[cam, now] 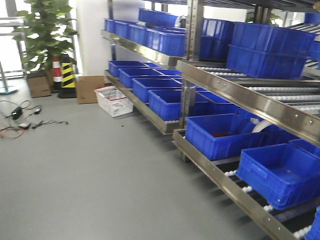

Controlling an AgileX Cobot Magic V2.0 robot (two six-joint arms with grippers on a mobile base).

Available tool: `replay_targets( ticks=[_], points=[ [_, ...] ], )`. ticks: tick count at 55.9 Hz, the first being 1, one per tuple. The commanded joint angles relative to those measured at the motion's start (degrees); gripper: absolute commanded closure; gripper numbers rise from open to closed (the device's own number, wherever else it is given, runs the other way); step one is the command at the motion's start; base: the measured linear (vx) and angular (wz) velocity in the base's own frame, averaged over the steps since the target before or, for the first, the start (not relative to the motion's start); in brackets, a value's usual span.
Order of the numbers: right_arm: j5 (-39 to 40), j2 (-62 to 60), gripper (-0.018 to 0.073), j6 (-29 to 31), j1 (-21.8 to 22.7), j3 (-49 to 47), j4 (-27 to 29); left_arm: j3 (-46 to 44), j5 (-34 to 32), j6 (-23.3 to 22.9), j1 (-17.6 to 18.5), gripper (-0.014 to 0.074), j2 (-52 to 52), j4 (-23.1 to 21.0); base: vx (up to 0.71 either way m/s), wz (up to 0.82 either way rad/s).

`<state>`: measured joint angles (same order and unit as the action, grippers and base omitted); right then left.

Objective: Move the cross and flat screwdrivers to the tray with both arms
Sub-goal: 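Hold both screwdrivers while driving to the shelf with the grey tray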

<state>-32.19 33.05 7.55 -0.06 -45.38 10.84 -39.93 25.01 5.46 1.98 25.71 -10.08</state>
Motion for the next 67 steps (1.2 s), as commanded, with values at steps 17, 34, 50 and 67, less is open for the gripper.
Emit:
replay_targets(
  ticks=[17, 34, 50, 67],
  points=[
    [5.5, 0.2, 0.0559, 0.1, 0.1, -1.8, 0.3, -1.6, -5.7, -0.2, -0.2, 0.0599, 0.2, -0.7, 0.61, -0.42],
    [5.5, 0.2, 0.0559, 0.1, 0.1, -1.8, 0.3, -1.6, -5.7, -0.2, -0.2, 0.0599, 0.2, -0.7, 0.53, -0.62],
    [5.5, 0.2, 0.0559, 0.1, 0.1, -1.8, 0.3, -1.6, -5.7, -0.2, -0.2, 0.0599, 0.2, -0.7, 0.44, -0.85],
    [5.5, 0.2, 0.0559, 0.1, 0.1, -1.8, 0.3, -1.6, -5.7, -0.2, -0.2, 0.0599, 0.2, -0.7, 0.35, -0.79]
  ],
)
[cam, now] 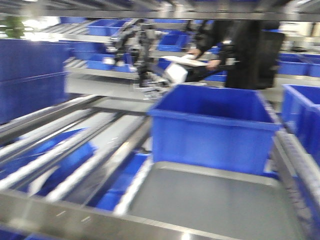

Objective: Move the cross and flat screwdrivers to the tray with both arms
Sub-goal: 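Hold both screwdrivers while driving to the shelf with the grey tray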

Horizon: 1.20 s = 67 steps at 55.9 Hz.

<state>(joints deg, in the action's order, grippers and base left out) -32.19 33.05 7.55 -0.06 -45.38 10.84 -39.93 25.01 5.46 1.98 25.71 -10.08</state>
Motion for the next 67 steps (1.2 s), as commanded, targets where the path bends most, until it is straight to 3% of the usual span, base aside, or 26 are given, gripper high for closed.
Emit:
replay_targets(
  ticks=[1, 31, 67],
  points=[
    [5.5, 0.2, 0.0559, 0.1, 0.1, -1.8, 0.3, -1.6, -5.7, -0.2, -0.2, 0.0599, 0.2, -0.7, 0.3, -0.66],
    [5.5, 0.2, 0.0559, 0.1, 0.1, -1.8, 0.5, -1.6, -5.7, -0.2, -0.2, 0.0599, 0.2, -0.7, 0.2, -0.47],
    [5.5, 0.2, 0.0559, 0.1, 0.1, -1.8, 0.5, -1.6, -5.7, -0.2, 0.3, 0.0599, 0.2, -0.7, 0.01, -0.04]
  ],
)
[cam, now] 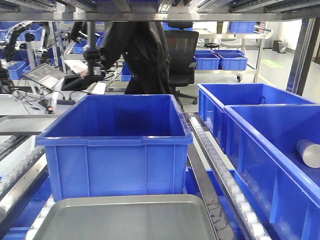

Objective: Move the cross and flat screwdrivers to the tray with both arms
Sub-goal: 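Hold both screwdrivers while driving to the shelf with the grey tray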

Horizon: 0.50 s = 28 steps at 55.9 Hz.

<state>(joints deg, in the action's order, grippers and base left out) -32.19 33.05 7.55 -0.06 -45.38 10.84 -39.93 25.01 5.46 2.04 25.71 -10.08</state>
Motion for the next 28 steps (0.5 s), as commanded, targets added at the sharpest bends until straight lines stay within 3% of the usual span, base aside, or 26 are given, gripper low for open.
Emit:
replay_targets(
  ticks=[1, 28],
  points=[
    [5.5, 0.2, 0.0559, 0.1, 0.1, -1.8, 0.5, -1.6, -5.7, -0.2, 0.3, 0.0599, 0.2, -0.7, 0.0, 0.0],
    [12.0, 0.2, 0.0559, 0.1, 0.1, -1.8, 2.0, -1.6, -5.9, -0.2, 0.3, 0.0599, 0.2, -0.7, 0.0, 0.0]
  ],
)
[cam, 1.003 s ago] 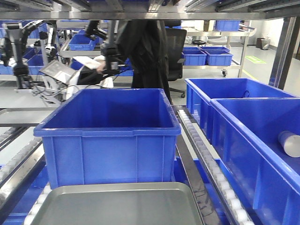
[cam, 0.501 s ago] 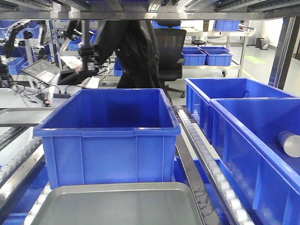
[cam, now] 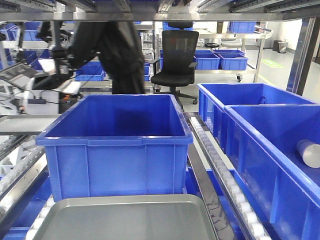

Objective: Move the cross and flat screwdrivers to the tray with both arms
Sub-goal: 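Hold both screwdrivers while driving to the shelf with the grey tray, then lower both held screwdrivers toward the grey metal tray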

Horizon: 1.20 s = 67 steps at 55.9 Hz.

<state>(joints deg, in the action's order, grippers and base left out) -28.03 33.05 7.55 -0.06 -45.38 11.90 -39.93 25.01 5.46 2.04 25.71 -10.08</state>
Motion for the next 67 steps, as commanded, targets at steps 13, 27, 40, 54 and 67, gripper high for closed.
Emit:
replay_targets(
  ticks=[13, 27, 40, 54, 67],
  points=[
    [2.5, 2.5, 0.0559, 0.6, 0.1, -1.9, 6.0, -1.6, -6.4, -4.4, 0.3, 0.0599, 0.2, -7.1, 0.0, 0.0],
    [-2.2, 10.6, 0.0567, 18.0, -5.8, -2.1, 25.4, -1.6, -0.1, -3.7, 0.3, 0.0596, 6.0, -13.4, 0.0, 0.0],
    [1.1, 25.4, 0.0566, 20.2, -18.8, -2.1, 30.9, -1.6, 2.2, 15.9, 2.6, 0.0595, 18.9, -32.4, 0.0, 0.0],
    [7.6, 37.4, 0.0566, 13.8, -29.0, -5.2, 31.1, -1.6, 2.3, 27.9, 9.6, 0.0594, 31.4, -53.4, 0.0, 0.0],
    [7.2, 44.7, 0.0566, 10.8, -29.2, -8.1, 33.5, -1.6, -0.2, 27.8, 14.6, 0.0594, 39.3, -58.3, 0.0, 0.0]
  ],
)
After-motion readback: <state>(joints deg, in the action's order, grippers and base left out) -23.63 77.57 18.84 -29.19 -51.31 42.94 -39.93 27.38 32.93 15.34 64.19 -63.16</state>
